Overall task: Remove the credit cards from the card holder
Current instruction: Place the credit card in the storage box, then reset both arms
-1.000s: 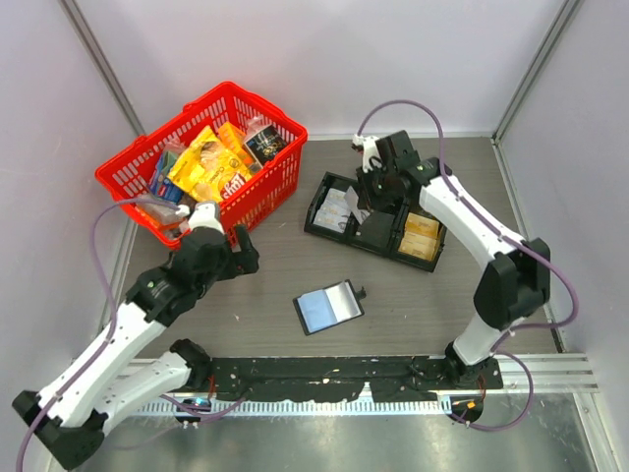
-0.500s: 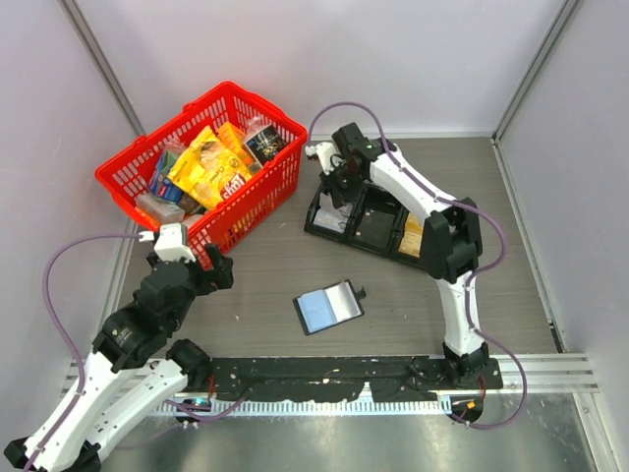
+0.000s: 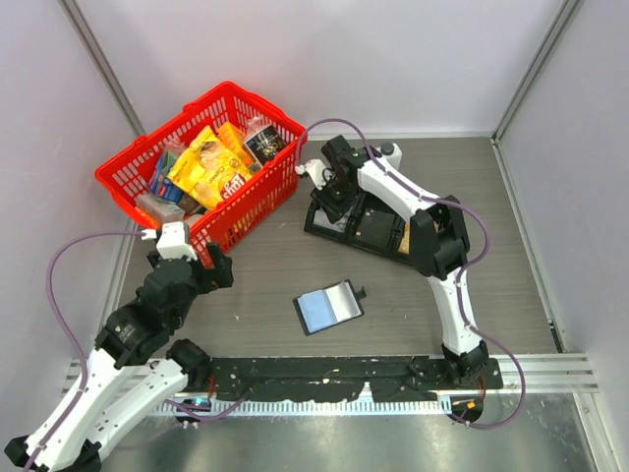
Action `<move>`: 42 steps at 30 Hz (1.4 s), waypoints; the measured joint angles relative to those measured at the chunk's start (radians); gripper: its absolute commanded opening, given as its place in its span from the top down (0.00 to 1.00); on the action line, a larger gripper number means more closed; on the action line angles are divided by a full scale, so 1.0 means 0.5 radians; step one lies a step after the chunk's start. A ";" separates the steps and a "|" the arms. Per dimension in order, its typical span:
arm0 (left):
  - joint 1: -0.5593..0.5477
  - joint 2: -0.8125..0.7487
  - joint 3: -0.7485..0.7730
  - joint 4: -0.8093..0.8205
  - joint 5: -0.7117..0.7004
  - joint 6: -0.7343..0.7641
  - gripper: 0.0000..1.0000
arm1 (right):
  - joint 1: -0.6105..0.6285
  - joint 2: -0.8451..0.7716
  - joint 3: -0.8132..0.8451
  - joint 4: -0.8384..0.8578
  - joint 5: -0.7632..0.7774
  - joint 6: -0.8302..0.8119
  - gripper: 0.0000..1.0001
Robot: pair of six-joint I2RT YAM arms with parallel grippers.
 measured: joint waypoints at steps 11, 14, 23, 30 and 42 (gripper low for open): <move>0.027 -0.098 0.000 0.002 -0.037 -0.001 0.00 | -0.137 -0.557 -0.346 0.467 0.617 0.481 0.32; 0.028 -0.204 -0.010 0.011 -0.057 -0.004 0.00 | -0.277 -0.979 -0.590 0.639 0.822 0.726 0.22; 0.028 -0.577 -0.049 0.040 -0.119 -0.008 0.00 | -0.509 -2.380 -1.440 0.925 1.466 1.137 0.20; 0.028 -0.774 -0.048 0.029 -0.268 -0.005 0.00 | -0.506 -3.253 -1.994 0.957 1.761 1.212 0.20; 0.029 -0.931 -0.092 -0.002 -0.439 -0.018 0.00 | -0.506 -4.311 -2.694 1.197 1.903 1.151 0.19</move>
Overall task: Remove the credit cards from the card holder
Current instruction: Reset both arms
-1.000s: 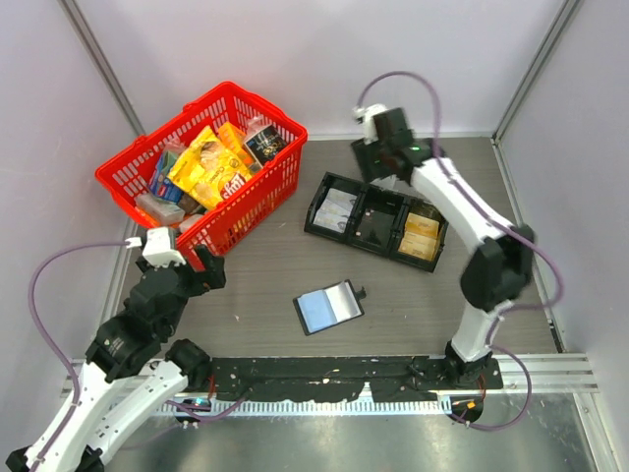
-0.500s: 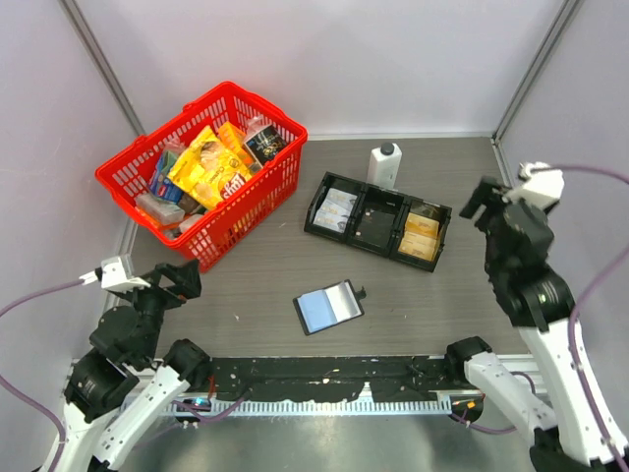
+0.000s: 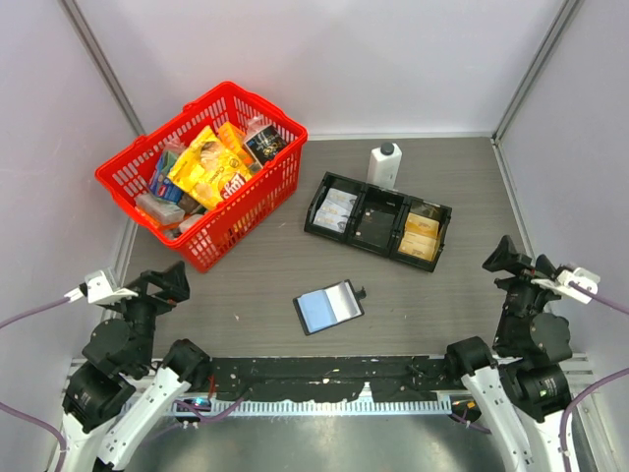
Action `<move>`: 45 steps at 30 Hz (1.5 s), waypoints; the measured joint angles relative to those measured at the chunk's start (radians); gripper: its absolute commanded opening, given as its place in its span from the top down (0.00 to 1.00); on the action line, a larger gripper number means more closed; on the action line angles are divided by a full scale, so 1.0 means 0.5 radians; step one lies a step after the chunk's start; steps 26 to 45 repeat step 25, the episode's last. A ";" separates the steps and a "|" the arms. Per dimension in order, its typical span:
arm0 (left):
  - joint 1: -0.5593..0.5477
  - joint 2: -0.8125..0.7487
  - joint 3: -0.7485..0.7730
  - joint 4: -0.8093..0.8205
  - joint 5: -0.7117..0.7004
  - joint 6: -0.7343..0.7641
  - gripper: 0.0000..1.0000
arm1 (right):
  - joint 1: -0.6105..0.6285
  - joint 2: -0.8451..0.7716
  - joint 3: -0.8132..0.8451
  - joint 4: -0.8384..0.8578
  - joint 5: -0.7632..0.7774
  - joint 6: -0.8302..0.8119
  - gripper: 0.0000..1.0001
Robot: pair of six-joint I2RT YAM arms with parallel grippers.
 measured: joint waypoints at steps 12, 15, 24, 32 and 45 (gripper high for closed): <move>-0.001 0.000 -0.010 -0.013 -0.153 0.002 0.00 | 0.000 -0.162 -0.246 0.162 0.122 0.008 0.19; -0.001 0.000 -0.010 -0.013 -0.173 0.002 0.00 | 0.000 -0.162 -0.254 0.170 0.143 0.008 0.20; 0.000 0.000 -0.010 -0.013 -0.194 0.002 0.01 | 0.000 -0.162 -0.254 0.187 0.188 0.011 0.20; 0.000 0.000 -0.010 -0.012 -0.195 0.002 0.00 | 0.000 -0.162 -0.255 0.187 0.188 0.013 0.20; 0.000 0.000 -0.010 -0.012 -0.195 0.002 0.00 | 0.000 -0.162 -0.255 0.187 0.188 0.013 0.20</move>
